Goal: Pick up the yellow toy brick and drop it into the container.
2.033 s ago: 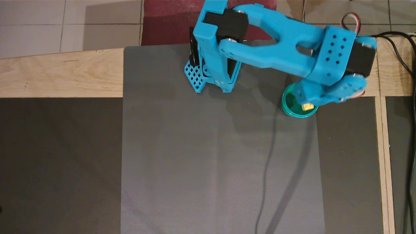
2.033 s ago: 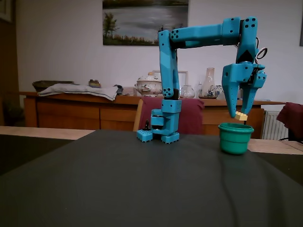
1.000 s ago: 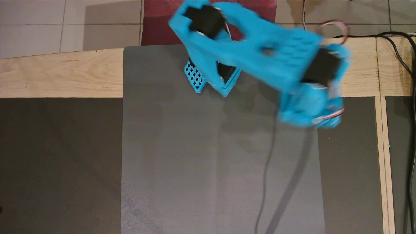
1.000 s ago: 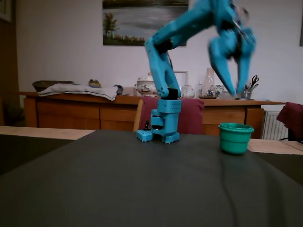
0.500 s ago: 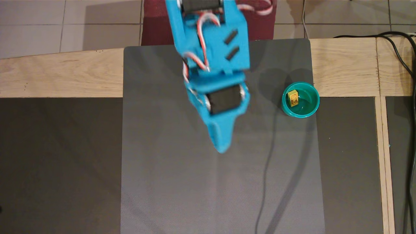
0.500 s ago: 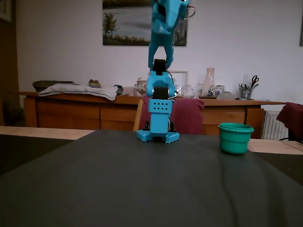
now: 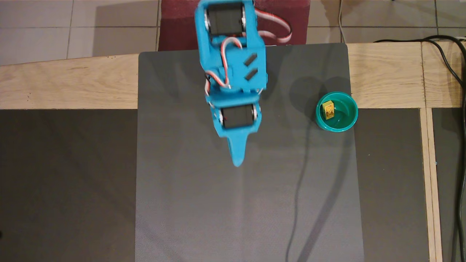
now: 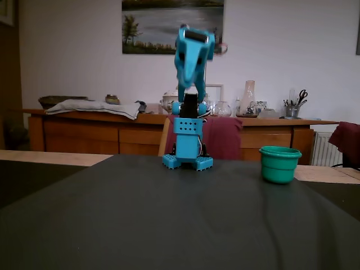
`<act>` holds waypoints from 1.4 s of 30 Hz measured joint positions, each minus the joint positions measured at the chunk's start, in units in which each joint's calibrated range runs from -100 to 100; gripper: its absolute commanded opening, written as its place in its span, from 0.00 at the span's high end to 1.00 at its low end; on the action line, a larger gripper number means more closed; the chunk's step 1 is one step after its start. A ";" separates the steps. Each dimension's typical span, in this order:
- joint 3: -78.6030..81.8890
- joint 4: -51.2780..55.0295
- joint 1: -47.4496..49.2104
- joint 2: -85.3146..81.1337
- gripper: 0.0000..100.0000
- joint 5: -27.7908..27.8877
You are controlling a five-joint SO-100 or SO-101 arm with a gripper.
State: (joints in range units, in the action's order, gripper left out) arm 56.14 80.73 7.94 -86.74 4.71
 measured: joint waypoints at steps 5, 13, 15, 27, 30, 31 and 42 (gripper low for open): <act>14.14 -5.37 0.07 -8.16 1.00 0.00; 25.56 -9.33 -0.15 -11.98 1.00 -0.05; 27.73 -10.56 -0.07 -11.98 1.00 -0.69; 41.23 -19.97 -0.07 -11.98 1.00 -1.90; 41.23 -20.06 0.07 -11.98 1.00 -1.90; 41.23 -20.06 0.07 -11.90 1.00 -1.90; 41.23 -20.06 0.07 -11.90 1.00 -1.90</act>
State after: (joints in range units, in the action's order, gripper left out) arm 97.37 60.67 8.02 -98.64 2.80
